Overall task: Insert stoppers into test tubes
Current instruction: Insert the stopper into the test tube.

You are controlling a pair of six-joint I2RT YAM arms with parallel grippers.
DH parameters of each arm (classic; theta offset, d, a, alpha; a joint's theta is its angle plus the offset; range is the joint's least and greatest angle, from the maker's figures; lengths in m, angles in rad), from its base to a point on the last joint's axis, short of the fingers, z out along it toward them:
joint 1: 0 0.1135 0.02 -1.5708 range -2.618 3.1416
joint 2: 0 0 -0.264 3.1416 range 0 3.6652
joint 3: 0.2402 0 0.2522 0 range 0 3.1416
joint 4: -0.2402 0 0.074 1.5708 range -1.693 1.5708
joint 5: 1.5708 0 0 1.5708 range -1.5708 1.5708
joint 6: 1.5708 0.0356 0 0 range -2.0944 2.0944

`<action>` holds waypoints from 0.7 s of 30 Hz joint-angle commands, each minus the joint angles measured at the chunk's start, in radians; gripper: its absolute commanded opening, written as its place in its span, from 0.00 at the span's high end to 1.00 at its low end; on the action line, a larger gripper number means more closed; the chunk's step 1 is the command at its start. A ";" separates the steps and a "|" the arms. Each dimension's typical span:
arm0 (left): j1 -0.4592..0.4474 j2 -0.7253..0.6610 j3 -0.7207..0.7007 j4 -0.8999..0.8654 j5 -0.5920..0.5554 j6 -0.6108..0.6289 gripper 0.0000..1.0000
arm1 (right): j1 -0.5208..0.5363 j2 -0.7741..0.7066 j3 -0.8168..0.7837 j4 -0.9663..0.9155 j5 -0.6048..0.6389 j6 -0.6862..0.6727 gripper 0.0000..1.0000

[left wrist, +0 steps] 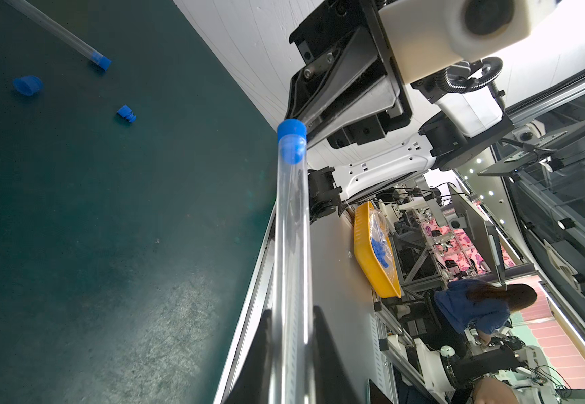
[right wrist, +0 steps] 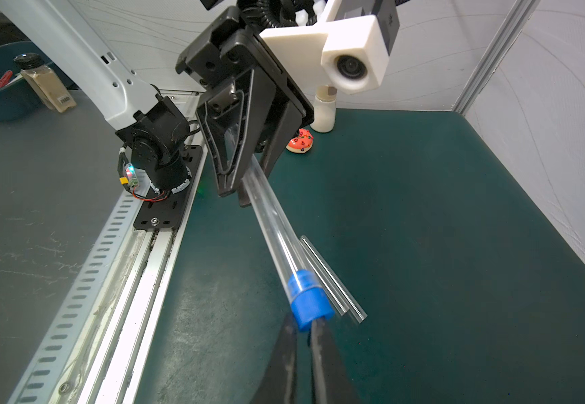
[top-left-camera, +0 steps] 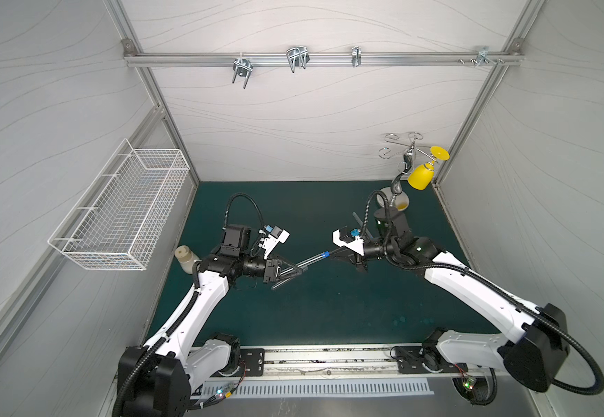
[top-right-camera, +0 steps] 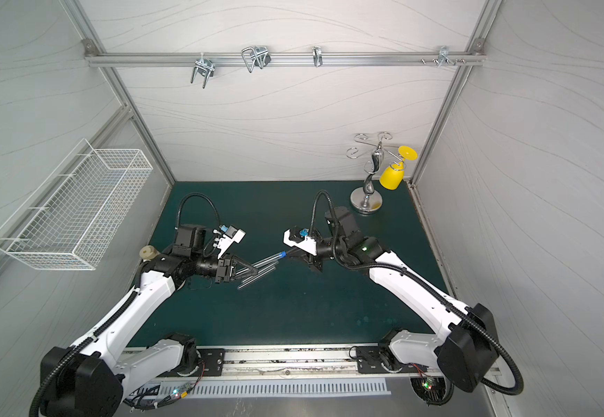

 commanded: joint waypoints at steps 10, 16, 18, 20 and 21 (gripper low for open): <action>-0.036 0.004 0.031 0.130 0.024 0.039 1.00 | 0.149 0.033 0.099 -0.127 -0.221 -0.214 0.88; -0.035 0.004 0.032 0.126 0.023 0.041 1.00 | 0.150 0.037 0.109 -0.174 -0.179 -0.248 0.87; -0.035 0.002 0.033 0.121 0.021 0.045 1.00 | 0.150 0.025 0.105 -0.189 -0.158 -0.256 0.81; -0.035 0.002 0.036 0.109 0.018 0.056 1.00 | 0.150 0.000 0.093 -0.200 -0.116 -0.255 0.79; -0.035 0.001 0.036 0.104 0.018 0.061 1.00 | 0.147 -0.016 0.086 -0.206 -0.098 -0.255 0.77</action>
